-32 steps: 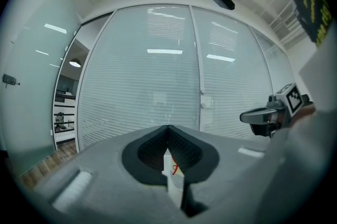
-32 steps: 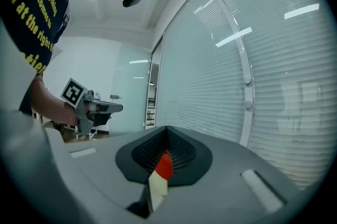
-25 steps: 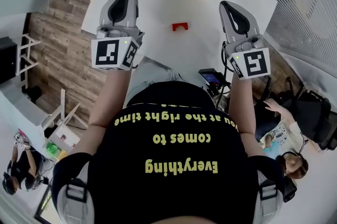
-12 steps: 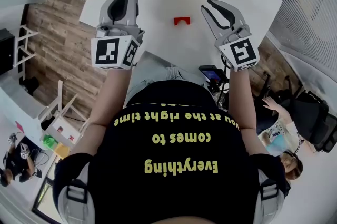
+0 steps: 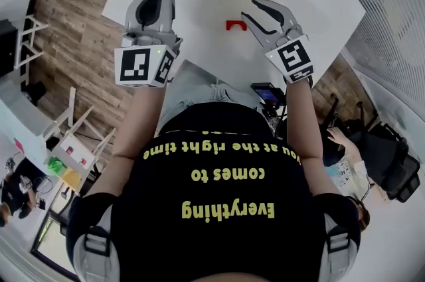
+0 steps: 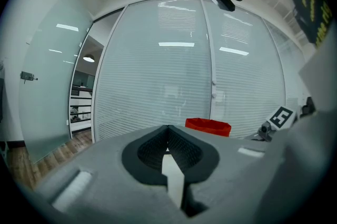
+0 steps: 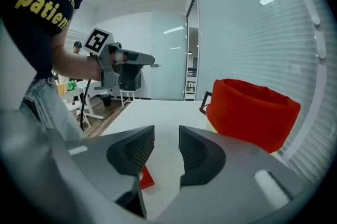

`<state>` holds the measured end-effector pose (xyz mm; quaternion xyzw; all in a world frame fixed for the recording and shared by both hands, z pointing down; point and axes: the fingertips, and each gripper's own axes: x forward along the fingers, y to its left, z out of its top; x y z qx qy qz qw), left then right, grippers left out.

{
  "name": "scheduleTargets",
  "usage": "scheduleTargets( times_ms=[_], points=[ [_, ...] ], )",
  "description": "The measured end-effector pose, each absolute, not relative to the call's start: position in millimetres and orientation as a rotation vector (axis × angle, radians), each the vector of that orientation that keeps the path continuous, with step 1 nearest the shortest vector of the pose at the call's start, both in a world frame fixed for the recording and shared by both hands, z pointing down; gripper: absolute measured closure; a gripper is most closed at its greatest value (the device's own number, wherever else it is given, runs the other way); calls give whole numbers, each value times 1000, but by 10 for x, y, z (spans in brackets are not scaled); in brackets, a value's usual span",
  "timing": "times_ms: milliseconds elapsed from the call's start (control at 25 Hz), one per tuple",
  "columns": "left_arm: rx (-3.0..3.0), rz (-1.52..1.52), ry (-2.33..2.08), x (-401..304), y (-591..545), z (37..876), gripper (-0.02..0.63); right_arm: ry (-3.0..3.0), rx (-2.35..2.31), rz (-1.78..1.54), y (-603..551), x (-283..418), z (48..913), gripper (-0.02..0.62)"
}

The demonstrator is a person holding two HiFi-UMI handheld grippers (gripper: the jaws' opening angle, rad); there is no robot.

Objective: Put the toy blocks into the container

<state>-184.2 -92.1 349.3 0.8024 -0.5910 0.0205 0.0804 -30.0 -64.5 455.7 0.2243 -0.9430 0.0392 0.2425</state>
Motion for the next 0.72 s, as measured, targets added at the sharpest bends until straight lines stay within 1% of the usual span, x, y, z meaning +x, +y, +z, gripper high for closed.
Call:
scheduleTargets(
  times_ms=[120, 440, 720],
  points=[
    [2383, 66, -1775, -1867, -933, 3540, 607, -2551, 551, 133, -592, -350, 4739, 429],
    [2344, 90, -1792, -1901, -921, 3664, 607, -2429, 350, 214, -358, -492, 5350, 347],
    [2317, 113, -1799, -1930, -897, 3747, 607, -2298, 255, 161, -214, -668, 5715, 333]
  ],
)
